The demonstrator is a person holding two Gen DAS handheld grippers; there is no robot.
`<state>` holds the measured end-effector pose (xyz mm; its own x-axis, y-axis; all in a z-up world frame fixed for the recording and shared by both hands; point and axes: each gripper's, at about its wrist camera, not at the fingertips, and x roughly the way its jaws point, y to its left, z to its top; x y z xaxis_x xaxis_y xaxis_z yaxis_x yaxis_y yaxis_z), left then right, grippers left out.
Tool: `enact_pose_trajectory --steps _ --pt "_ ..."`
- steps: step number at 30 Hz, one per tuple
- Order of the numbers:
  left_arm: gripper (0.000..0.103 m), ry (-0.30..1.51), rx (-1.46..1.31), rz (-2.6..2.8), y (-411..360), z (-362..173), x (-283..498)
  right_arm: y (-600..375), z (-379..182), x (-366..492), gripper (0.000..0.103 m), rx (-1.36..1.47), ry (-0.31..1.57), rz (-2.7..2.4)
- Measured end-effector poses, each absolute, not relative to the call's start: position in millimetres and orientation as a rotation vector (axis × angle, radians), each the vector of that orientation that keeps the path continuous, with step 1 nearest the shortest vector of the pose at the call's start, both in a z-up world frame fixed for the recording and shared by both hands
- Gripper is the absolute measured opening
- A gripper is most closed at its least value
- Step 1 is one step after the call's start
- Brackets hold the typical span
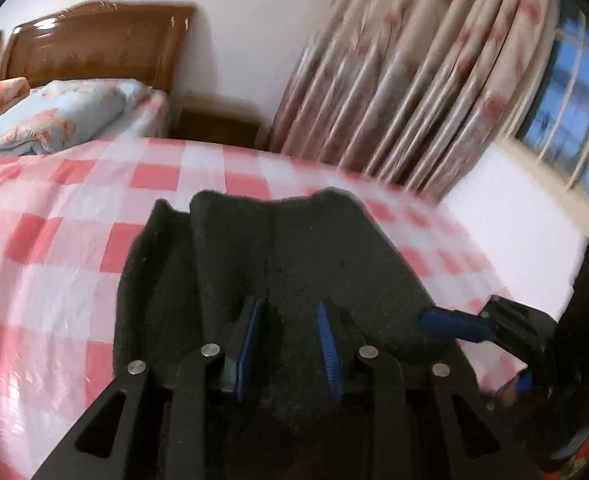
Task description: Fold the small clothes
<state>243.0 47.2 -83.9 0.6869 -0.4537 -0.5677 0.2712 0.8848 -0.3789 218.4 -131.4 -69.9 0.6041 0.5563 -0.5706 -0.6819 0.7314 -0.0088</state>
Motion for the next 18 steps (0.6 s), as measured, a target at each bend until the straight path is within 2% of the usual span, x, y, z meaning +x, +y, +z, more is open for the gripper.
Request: enact_pose_trajectory --steps 4,8,12,18 --pt "0.029 0.725 -0.272 -0.416 49 -84 249 -131 -58 239 0.103 -0.270 0.578 0.723" --pt "0.029 0.721 -0.272 -0.401 49 -85 249 -139 -47 286 0.103 -0.172 0.553 0.651" --pt "0.029 0.718 -0.281 -0.396 50 -86 246 -139 -79 326 0.103 -0.141 0.717 0.654" --pt "0.029 0.705 -0.290 -0.396 49 -87 244 -143 -60 336 0.103 -0.094 0.668 0.640"
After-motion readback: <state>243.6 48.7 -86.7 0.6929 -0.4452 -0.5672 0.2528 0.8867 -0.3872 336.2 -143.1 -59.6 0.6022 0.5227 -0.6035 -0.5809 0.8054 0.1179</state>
